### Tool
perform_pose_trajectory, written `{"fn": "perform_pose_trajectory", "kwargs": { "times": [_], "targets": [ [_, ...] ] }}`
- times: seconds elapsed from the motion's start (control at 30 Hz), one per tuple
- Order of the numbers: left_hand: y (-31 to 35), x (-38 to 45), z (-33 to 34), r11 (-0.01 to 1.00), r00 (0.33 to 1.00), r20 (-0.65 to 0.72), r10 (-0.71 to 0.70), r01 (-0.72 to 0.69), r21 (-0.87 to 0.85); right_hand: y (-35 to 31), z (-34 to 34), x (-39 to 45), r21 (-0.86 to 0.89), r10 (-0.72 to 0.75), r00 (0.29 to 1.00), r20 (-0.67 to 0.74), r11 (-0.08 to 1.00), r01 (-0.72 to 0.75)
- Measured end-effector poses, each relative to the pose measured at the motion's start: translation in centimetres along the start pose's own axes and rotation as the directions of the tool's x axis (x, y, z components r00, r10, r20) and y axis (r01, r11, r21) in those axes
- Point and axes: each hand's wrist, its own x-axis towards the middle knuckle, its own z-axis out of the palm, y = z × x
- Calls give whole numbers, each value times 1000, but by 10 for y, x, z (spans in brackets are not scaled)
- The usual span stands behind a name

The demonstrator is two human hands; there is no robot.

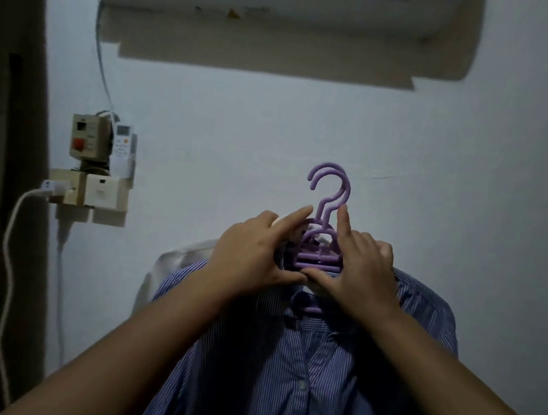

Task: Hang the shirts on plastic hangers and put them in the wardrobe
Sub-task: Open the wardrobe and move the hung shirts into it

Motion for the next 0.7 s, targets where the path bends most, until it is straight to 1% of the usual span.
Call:
{"fn": "perform_pose_trajectory", "kwargs": {
  "times": [0.13, 0.23, 0.27, 0.33, 0.4, 0.43, 0.53, 0.63, 0.7],
  "targets": [
    [55, 32, 28, 994, 999, -50, 2, -7, -110, 61, -46, -8, -74, -22, 999, 44, 997, 25],
    [92, 56, 46, 987, 997, -70, 29, -39, -155, 107, -83, -20, -29, -71, 991, 118, 997, 75],
    [103, 64, 51, 984, 997, -72, 42, -54, -170, 122, -98, -24, -39, -75, 989, 127, 996, 80],
    [123, 78, 61, 976, 996, -66, 63, -75, -204, 151, -127, -34, -114, -40, 991, 124, 992, 54],
    [141, 91, 69, 964, 995, -60, 82, -94, -250, 178, -155, -46, -177, 42, 994, 100, 984, -24],
    [149, 97, 72, 955, 994, -58, 92, -104, -278, 189, -169, -53, -181, 80, 993, 83, 981, -64],
    [171, 114, 80, 906, 991, -64, 117, -133, -402, 217, -206, -71, -194, 130, 991, 41, 974, -120],
    [194, 129, 87, 811, 987, -107, 119, -159, -563, 231, -233, -78, -324, 126, 991, 54, 941, -102],
    [212, 137, 89, 765, 979, -130, 158, -204, -611, 235, -250, -78, -405, 136, 989, 56, 909, -102]
  ]
}}
